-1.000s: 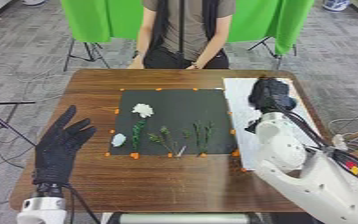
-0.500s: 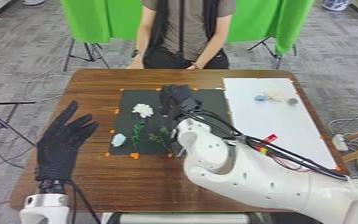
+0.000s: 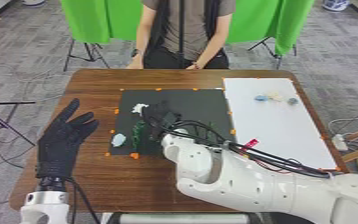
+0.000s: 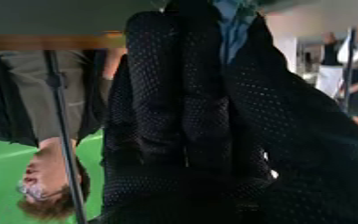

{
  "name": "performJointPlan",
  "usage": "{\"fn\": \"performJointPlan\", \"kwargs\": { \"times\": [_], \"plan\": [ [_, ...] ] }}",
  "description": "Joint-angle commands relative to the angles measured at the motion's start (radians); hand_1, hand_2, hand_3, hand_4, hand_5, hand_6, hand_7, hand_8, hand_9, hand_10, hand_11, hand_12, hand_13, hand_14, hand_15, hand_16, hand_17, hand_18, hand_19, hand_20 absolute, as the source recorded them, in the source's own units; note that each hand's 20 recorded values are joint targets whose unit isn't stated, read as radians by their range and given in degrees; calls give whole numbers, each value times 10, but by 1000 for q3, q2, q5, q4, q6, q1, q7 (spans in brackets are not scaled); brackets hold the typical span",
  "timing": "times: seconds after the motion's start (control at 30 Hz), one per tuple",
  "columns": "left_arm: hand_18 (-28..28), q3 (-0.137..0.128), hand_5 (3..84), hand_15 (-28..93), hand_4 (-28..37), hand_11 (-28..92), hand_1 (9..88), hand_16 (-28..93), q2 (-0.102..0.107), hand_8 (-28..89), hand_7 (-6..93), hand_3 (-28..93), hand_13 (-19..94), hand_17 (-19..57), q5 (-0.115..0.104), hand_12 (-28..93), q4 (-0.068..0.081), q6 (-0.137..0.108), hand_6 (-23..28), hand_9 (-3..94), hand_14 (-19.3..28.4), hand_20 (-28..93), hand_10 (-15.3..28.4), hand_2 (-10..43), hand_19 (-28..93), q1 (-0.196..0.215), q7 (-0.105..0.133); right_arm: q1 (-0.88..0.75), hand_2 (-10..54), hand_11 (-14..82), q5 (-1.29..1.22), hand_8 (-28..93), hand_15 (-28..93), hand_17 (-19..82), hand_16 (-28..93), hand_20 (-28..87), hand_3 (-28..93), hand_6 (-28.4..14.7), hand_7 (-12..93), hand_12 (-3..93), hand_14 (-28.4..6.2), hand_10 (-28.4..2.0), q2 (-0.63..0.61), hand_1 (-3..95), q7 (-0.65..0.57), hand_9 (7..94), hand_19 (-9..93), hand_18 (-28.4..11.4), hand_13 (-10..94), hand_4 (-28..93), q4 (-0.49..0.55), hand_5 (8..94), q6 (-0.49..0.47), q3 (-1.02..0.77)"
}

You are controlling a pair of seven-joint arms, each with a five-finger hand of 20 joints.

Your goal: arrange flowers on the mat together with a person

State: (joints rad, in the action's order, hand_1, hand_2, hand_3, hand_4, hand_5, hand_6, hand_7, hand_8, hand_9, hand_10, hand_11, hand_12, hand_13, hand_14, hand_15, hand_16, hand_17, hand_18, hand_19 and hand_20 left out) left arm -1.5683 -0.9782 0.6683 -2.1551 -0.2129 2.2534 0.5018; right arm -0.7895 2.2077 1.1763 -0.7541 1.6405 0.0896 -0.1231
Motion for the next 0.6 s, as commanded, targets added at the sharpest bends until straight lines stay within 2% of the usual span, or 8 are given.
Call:
{"fn": "performJointPlan", "kwargs": {
  "times": [0.03,0.1,0.2,0.37,0.6],
  "plan": [
    [274,5,344,521,-265,258,223,-85,-1,-90,117,754,295,-27,2,115,5,2,73,381,250,-66,191,77,714,1,-9,-1,-95,148,26,-72,544,152,267,190,647,32,231,354,-64,-80,3,553,-8,863,630,-151,653,-283,6,745,-12,-9],
    [274,7,345,521,-265,260,224,-86,-1,-90,117,753,295,-27,2,115,6,4,73,381,249,-66,192,77,713,-3,-8,1,-95,171,41,-69,555,147,252,197,648,30,220,338,-70,-82,7,542,-16,856,622,-153,650,-283,7,739,-35,-8],
    [273,10,345,522,-264,261,224,-86,0,-90,117,753,296,-27,3,115,7,5,73,381,249,-66,192,76,713,-5,-11,-1,-95,215,38,-71,631,143,189,216,673,30,206,291,-89,-94,8,499,-21,787,620,-161,646,-283,12,721,-45,-10],
    [272,6,345,522,-264,261,224,-86,1,-90,117,753,296,-27,2,114,4,2,73,381,250,-66,191,77,713,3,-13,9,-95,317,68,-106,658,139,171,225,721,31,177,207,-96,-116,8,433,-39,753,624,-175,639,-283,21,687,-56,-3],
    [272,0,345,524,-263,262,224,-86,-7,-90,116,754,298,-27,8,114,1,2,74,381,249,-65,191,77,712,7,-23,18,-95,350,60,-146,692,144,177,233,720,24,167,202,-115,-131,7,399,-59,747,634,-205,625,-283,29,667,-77,-11]
  ]
}}
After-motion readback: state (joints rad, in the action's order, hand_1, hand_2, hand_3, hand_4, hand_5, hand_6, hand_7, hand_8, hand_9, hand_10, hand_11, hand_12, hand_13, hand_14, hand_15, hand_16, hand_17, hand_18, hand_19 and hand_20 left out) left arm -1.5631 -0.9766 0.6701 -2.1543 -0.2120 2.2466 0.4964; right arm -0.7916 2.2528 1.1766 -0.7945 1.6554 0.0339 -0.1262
